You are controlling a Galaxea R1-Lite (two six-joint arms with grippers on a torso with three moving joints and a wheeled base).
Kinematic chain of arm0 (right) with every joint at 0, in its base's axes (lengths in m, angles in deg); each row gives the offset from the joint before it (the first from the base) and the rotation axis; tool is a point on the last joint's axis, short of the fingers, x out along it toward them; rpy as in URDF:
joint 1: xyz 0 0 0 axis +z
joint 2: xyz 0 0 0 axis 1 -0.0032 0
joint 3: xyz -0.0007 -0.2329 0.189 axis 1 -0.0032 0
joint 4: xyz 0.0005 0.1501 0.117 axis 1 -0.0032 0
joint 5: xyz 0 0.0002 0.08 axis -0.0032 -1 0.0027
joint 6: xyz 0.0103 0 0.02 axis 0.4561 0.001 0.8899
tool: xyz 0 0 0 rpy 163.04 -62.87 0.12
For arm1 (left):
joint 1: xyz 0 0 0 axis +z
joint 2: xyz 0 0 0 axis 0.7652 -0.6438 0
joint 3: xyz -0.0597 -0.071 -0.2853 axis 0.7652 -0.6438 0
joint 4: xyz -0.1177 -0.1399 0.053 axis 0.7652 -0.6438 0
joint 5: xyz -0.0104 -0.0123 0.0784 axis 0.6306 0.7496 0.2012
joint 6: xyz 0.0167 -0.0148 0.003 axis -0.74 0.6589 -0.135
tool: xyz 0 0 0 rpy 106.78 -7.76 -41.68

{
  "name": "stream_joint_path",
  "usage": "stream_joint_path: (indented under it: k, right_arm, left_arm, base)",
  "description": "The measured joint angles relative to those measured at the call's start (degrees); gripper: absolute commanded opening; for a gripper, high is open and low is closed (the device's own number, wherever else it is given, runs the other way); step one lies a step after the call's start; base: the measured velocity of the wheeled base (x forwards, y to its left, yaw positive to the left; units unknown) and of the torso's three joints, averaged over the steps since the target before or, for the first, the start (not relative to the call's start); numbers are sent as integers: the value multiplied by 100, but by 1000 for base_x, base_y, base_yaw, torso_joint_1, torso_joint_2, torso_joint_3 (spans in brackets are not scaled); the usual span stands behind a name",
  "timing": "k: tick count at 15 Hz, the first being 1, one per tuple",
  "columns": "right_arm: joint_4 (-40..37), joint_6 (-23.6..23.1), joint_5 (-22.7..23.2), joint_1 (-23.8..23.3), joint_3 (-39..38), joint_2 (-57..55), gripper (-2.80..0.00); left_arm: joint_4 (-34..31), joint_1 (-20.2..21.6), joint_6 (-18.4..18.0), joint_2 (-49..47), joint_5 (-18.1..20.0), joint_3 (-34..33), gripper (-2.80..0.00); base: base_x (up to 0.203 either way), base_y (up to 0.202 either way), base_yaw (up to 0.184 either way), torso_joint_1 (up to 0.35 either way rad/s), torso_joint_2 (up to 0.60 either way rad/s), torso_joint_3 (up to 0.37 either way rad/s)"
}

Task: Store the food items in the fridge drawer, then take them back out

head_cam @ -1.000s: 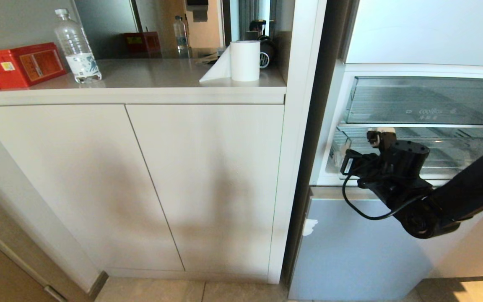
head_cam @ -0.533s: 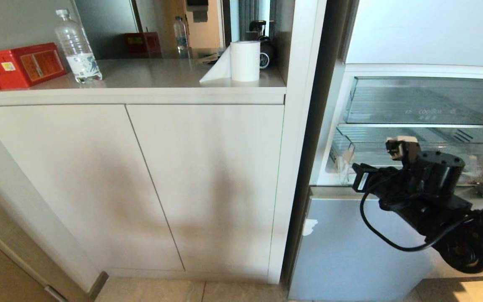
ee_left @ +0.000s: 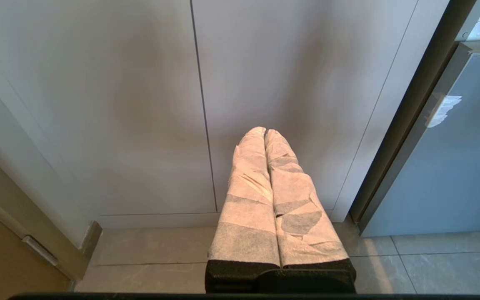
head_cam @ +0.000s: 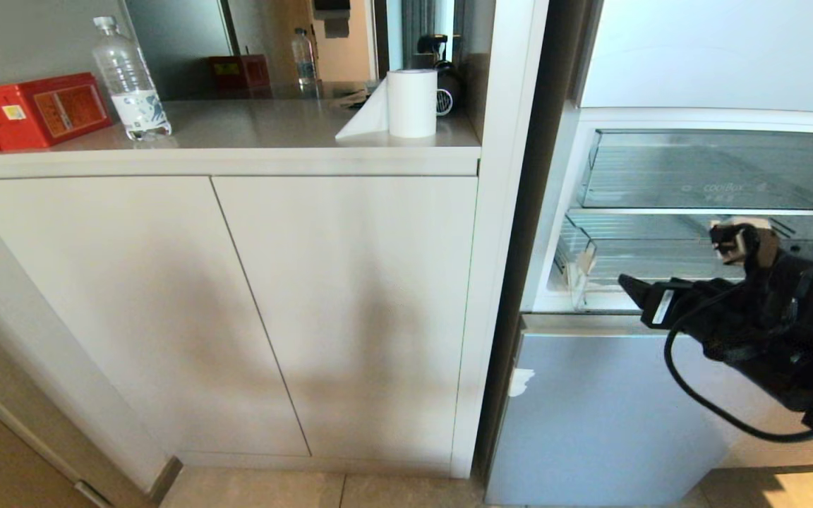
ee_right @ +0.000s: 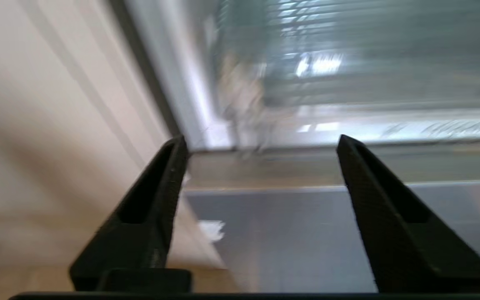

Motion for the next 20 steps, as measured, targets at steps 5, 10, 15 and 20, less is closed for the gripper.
stream_joint_path:
  k: [5, 10, 15, 20]
  right_arm:
    - [-2509, -3, 501, -757, 2508, -78, 0]
    - [-4411, -69, 1043, -1337, 4430, -1035, 0]
    - [-5007, -74, 1197, -1557, 5298, -1771, 0]
    - [-6086, -111, 1264, -1577, 6506, -2226, 0]
  left_arm:
    - [0, -2, 0, 0, 0, 0, -280]
    - [0, -2, 0, 0, 0, 0, -280]
    - [0, -1, 1, 0, 0, 0, -280]
    - [0, 0, 0, 0, 0, 0, -280]
  base:
    - [0, 0, 0, 0, 0, 0]
    - [0, 0, 0, 0, 0, 0]
    - [0, 0, 0, 0, 0, 0]
    - [0, 0, 0, 0, 0, 0]
